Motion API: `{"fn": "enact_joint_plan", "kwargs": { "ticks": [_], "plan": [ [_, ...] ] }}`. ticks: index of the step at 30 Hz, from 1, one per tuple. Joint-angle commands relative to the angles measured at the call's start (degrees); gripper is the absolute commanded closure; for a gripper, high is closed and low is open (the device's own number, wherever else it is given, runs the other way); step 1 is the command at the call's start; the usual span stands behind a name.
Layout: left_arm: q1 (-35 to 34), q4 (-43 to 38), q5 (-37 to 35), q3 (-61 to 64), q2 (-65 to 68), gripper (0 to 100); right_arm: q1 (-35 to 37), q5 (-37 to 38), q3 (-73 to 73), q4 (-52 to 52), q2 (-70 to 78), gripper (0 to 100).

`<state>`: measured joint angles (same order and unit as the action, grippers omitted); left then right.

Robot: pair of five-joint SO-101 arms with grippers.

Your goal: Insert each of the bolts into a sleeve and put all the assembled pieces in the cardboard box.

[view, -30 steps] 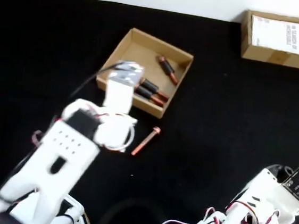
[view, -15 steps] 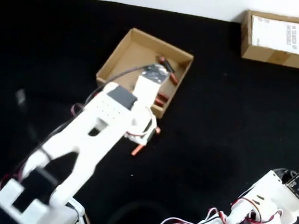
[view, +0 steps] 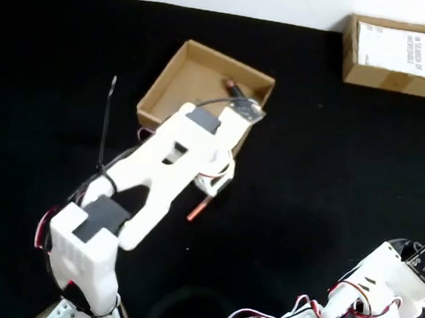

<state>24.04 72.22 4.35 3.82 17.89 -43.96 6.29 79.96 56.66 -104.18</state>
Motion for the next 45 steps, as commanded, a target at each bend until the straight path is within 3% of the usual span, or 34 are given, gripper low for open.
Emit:
{"fn": "enact_joint_plan", "kwargs": {
  "ticks": [1,10,12,14,17,27,32,39,45],
  "plan": [
    [0.8,0.1,2.5,-5.0,2.3,73,-0.6,0.5,-0.2,-1.3,-0.8,99.2],
    [0.7,-0.3,3.4,-10.6,13.4,75,-0.6,0.3,-0.2,-1.3,-0.8,99.2],
    [0.7,-0.3,3.4,-12.4,16.0,83,-0.6,0.3,-0.2,-1.3,-0.8,99.2],
    [0.7,-0.4,3.4,-14.8,17.6,97,-0.6,0.3,-0.2,-1.3,-0.8,99.2],
    [0.4,0.6,3.2,-19.0,17.5,98,-0.6,0.3,-0.1,-1.3,-0.8,99.2],
    [5.5,19.9,3.2,-32.7,0.8,99,4.3,0.1,2.2,-1.5,-0.8,99.2],
    [10.2,23.0,3.0,-35.1,-10.4,99,11.8,-5.4,2.1,-3.7,-0.8,99.2],
    [16.7,22.9,3.0,-34.7,-26.8,99,32.0,-12.8,2.2,-4.8,-0.8,99.2],
    [17.3,23.3,3.3,-34.4,-43.2,99,47.8,-15.6,1.7,-4.7,-0.8,99.2]
  ]
}}
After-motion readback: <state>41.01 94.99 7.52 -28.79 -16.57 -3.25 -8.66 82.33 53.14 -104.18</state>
